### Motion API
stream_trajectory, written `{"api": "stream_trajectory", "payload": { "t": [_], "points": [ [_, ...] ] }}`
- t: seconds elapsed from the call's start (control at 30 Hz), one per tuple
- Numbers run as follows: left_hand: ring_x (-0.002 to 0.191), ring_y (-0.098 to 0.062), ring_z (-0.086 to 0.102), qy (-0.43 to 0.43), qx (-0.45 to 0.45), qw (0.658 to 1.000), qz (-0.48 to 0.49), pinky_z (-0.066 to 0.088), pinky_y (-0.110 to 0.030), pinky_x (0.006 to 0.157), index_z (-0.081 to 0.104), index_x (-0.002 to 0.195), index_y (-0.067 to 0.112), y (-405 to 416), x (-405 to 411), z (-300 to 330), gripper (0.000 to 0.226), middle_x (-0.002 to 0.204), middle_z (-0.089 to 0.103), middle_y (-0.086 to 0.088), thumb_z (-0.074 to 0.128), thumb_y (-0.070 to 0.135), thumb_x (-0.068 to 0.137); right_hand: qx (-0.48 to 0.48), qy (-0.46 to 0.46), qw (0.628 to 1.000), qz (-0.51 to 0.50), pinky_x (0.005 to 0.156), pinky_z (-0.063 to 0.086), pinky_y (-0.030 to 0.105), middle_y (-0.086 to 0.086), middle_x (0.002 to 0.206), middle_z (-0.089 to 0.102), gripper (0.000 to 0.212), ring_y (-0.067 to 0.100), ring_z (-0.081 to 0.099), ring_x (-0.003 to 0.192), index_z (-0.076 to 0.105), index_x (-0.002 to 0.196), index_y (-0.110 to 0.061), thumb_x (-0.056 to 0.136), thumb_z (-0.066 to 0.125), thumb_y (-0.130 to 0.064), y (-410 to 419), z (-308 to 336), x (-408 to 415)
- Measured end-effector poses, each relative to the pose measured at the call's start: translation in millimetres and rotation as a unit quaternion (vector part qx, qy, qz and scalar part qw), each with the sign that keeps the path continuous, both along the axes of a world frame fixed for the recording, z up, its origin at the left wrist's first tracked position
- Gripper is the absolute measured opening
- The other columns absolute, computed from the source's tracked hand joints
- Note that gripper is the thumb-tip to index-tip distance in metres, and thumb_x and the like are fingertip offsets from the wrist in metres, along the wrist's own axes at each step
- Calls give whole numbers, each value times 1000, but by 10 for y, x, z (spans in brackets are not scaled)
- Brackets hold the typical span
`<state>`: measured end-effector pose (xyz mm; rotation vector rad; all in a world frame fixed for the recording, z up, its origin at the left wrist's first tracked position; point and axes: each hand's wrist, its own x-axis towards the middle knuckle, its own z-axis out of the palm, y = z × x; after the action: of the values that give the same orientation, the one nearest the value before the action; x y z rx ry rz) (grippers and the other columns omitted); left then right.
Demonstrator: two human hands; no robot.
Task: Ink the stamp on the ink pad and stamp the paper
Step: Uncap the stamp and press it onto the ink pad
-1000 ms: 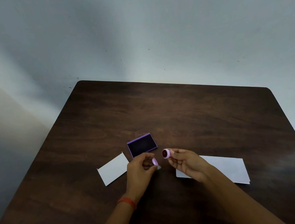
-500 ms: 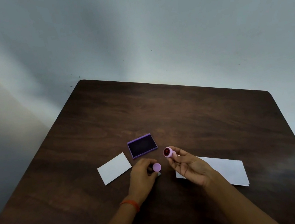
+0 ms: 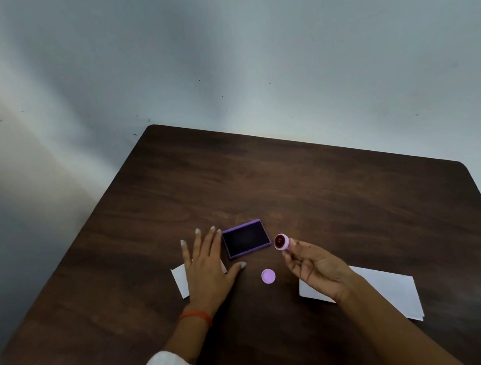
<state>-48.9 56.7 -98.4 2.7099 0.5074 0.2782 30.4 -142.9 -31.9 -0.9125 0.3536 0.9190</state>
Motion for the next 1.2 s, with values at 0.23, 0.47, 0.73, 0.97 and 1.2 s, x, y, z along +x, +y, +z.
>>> {"api": "stream_trajectory", "payload": {
  "t": [0.23,0.47,0.73,0.97,1.2],
  "points": [
    [138,-31,29,-4,23,1000,-16,-14,-45,113,47,129,12,-1,19,-44,74,135,55,-5,56,61,75,-201,-196,955,90,67,56,20,12,99,69,18,13,65,81,66,101,-7,84,62,-7,336,-68,133],
    [142,-27,20,2,4,999,-34,-20,-42,111,39,135,13,35,85,30,79,142,46,-3,63,56,72,-409,-587,669,201,70,44,24,12,90,69,10,21,61,80,68,86,-6,81,63,-12,815,-160,191],
    [143,-22,14,-3,5,999,-48,-23,-41,110,41,135,17,99,107,19,67,142,47,0,56,53,80,-425,-705,437,361,100,40,39,20,124,55,31,32,48,117,53,114,-2,83,56,-4,944,-295,149],
    [140,-15,2,-17,-5,999,-44,-26,-37,109,42,134,17,103,133,-27,61,141,48,-1,59,42,80,-483,-657,464,346,103,40,39,18,130,51,40,29,48,120,49,119,-5,82,62,-9,1048,-336,66],
    [142,-24,19,-17,-7,999,-38,-24,-36,111,46,131,16,96,135,-23,62,136,53,-1,60,49,79,-377,-731,427,376,85,47,43,27,104,62,21,39,57,99,59,102,6,83,52,0,916,-229,260]
  ]
}}
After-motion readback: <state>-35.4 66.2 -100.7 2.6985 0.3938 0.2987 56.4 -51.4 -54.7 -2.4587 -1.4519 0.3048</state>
